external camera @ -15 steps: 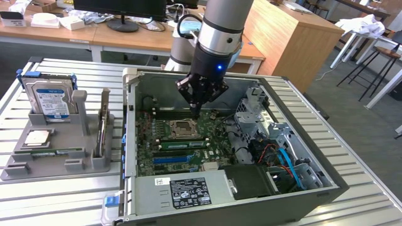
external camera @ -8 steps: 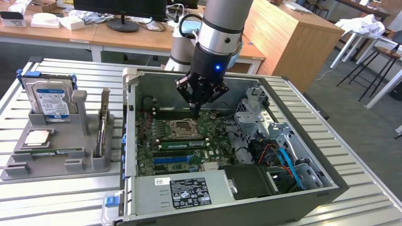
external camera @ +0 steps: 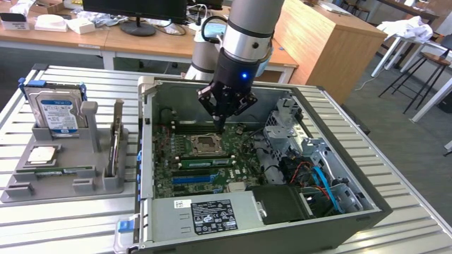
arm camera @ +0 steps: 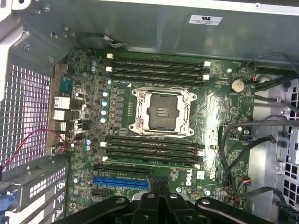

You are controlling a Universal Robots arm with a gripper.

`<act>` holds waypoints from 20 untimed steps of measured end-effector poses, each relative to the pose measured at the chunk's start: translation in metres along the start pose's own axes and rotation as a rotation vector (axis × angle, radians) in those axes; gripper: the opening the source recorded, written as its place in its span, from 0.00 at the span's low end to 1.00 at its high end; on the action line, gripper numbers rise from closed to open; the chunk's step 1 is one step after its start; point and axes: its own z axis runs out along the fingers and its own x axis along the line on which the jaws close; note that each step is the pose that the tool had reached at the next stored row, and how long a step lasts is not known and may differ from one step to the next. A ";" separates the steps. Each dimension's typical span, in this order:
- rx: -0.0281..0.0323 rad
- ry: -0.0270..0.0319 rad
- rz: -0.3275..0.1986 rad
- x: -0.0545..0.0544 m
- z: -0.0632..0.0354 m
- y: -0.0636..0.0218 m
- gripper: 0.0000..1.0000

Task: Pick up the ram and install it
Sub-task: 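Press down the ram until it locks into place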

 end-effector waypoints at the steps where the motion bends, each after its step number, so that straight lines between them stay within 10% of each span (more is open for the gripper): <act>1: -0.0001 -0.0005 0.000 0.000 -0.0006 0.0000 0.10; 20: -0.0014 -0.0013 0.000 0.000 -0.0137 0.0004 0.10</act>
